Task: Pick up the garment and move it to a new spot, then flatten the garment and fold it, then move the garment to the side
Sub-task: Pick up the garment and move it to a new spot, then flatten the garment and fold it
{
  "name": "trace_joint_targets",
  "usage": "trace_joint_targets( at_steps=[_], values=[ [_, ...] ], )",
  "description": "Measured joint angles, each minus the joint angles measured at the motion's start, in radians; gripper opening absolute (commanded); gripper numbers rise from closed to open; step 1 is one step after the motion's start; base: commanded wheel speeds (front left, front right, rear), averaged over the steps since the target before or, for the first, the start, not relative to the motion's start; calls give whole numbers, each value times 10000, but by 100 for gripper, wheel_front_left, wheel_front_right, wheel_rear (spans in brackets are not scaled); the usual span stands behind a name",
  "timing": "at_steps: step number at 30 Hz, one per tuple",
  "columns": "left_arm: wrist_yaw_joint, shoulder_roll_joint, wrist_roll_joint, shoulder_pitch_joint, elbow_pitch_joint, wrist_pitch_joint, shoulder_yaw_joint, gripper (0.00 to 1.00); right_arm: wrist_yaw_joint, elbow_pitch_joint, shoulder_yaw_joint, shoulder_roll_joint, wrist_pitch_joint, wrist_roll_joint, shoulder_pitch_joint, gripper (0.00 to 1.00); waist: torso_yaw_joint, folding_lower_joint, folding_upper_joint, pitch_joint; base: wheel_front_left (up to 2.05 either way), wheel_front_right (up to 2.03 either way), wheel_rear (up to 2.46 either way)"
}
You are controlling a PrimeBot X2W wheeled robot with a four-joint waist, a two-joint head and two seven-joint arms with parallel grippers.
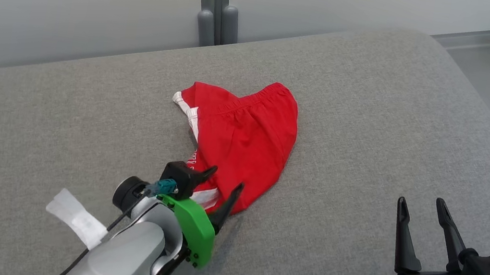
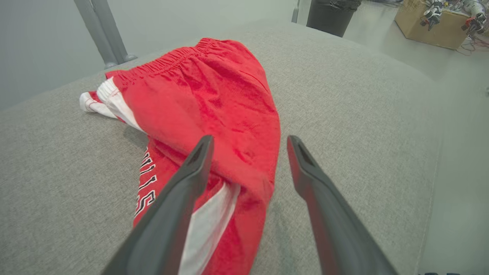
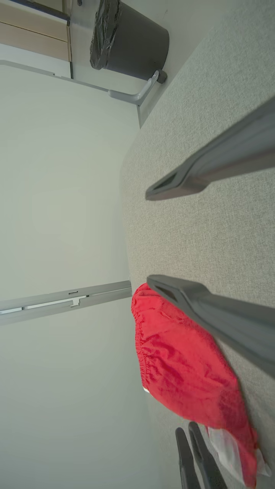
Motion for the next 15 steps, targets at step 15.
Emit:
trace_joint_targets(
  at_steps=[15],
  values=[
    [777,247,-685,-286,286,15,2393,100,0,-54,232,0,0,-31,-137,100,-581,0,0,240,0,0,0]
  ],
)
